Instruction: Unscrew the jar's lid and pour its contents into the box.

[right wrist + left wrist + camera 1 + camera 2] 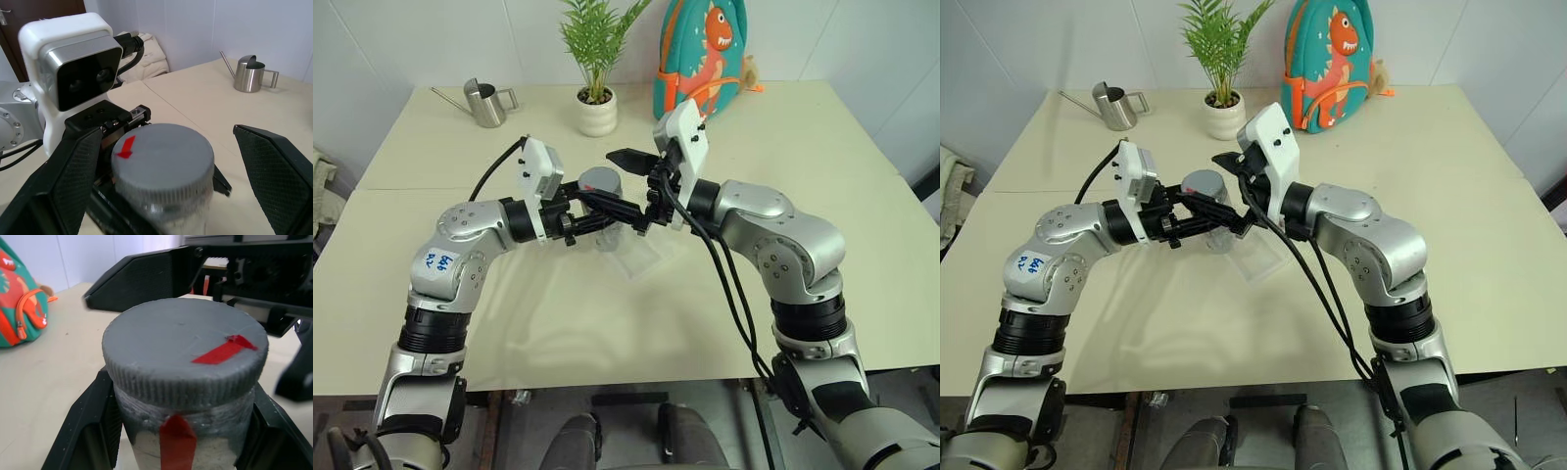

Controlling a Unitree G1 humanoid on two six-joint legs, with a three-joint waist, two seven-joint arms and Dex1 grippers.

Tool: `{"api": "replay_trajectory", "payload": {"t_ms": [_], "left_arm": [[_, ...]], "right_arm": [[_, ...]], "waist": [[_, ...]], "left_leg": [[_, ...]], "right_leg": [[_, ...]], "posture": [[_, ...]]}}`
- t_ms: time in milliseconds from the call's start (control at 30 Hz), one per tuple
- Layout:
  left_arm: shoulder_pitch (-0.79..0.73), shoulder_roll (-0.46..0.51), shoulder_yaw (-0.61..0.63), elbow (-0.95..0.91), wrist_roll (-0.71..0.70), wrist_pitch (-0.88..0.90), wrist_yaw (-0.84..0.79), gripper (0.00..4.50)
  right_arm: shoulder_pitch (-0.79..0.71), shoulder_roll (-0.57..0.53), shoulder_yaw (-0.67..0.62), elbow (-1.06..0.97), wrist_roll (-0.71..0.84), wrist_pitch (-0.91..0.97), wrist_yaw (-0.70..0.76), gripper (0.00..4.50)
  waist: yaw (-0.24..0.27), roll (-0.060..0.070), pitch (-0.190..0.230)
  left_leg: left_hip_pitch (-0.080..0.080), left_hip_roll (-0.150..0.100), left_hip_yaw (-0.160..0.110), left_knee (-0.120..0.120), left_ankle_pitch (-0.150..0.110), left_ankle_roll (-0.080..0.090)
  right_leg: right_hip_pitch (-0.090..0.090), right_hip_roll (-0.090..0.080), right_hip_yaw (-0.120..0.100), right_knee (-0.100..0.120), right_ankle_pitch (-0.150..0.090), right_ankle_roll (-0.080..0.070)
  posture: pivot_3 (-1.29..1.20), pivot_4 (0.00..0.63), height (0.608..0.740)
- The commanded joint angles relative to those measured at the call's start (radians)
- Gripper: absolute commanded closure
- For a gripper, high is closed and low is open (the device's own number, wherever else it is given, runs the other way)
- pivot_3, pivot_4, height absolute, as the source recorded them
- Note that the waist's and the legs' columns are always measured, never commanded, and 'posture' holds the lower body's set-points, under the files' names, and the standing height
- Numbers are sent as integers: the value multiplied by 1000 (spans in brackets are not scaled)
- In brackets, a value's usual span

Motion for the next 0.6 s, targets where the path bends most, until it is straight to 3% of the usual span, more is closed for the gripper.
{"api": "replay_trajectory", "payload": {"t_ms": [33, 100, 200, 333, 467, 600], "left_arm": [[-17, 1, 13, -43, 0, -3, 1, 2148], [-13, 2, 14, -47, 3, -2, -2, 2148], [-10, 5, 16, -51, 4, -2, -3, 2148], [-13, 7, 18, -51, 5, -3, -7, 2148], [-24, 16, 19, -39, 0, -9, -33, 2148], [-53, 40, 13, 2, -28, -34, -161, 2148]], "right_arm": [[-21, 8, 6, -19, -8, -7, 0, 0], [-18, 6, 6, -10, -13, -15, 8, 0], [-6, -3, 7, -8, -11, -22, 31, 589], [5, -6, 7, -9, -17, -34, 48, 1913], [0, -21, -2, 4, -17, -56, 80, 1947], [-16, -100, 19, 13, 21, -103, 286, 1947]], "waist": [[0, 0, 0], [0, 0, 0], [0, 0, 0], [0, 0, 0], [0, 0, 0], [1, 0, 0]], "left_leg": [[0, 0, 0, 0, 0, 0], [0, 0, 0, 0, 0, 0], [0, 0, 0, 0, 0, 0], [0, 0, 0, 0, 0, 0], [0, 0, 0, 0, 0, 0], [0, 0, 0, 0, 0, 0]], "right_leg": [[0, 0, 0, 0, 0, 0], [0, 0, 0, 0, 0, 0], [0, 0, 0, 0, 0, 0], [0, 0, 0, 0, 0, 0], [0, 0, 0, 0, 0, 0], [0, 0, 0, 0, 0, 0]], "posture": [[0, 150, 740], [0, 150, 740], [0, 150, 740], [0, 150, 740], [0, 150, 740], [0, 150, 740]]}}
